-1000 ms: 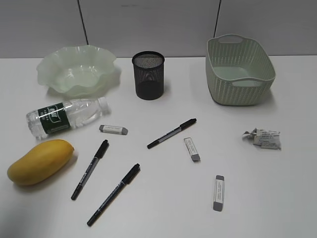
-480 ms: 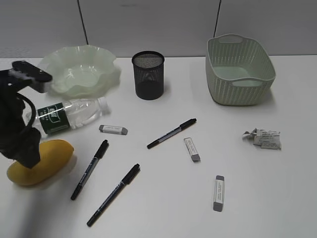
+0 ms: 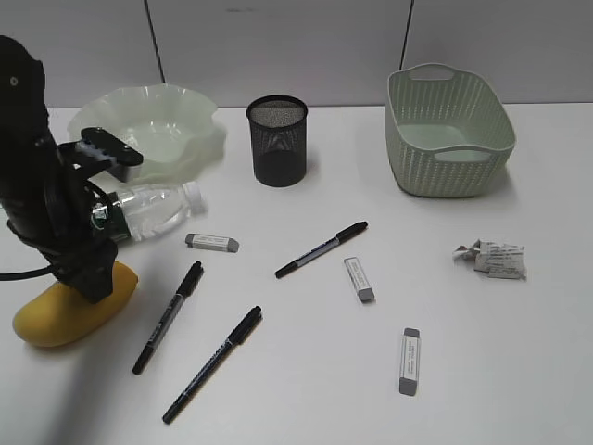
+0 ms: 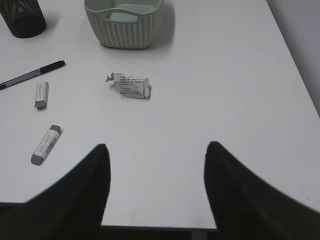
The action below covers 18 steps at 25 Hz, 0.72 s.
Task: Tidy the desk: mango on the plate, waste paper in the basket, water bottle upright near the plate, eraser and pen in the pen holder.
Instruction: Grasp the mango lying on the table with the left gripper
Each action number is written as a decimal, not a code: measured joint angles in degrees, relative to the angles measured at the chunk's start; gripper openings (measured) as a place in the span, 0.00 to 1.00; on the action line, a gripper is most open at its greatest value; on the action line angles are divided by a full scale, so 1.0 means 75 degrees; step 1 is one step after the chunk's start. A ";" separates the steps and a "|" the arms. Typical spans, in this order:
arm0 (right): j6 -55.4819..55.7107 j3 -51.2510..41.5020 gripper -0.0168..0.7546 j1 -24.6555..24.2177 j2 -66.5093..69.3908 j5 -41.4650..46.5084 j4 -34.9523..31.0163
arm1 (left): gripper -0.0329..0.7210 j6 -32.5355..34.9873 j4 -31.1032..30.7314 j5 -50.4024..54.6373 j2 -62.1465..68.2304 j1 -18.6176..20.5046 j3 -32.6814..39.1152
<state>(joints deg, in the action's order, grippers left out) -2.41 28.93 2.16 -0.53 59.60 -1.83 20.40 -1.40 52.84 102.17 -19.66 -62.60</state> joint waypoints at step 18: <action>0.0000 0.0000 0.64 0.0000 0.0000 0.0000 0.0000 | 0.84 0.0179 0.0187 -0.0112 0.0919 0.0178 -0.0273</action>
<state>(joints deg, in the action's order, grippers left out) -2.41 28.93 2.16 -0.53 59.60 -1.83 21.74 0.00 52.00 109.07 -18.32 -64.65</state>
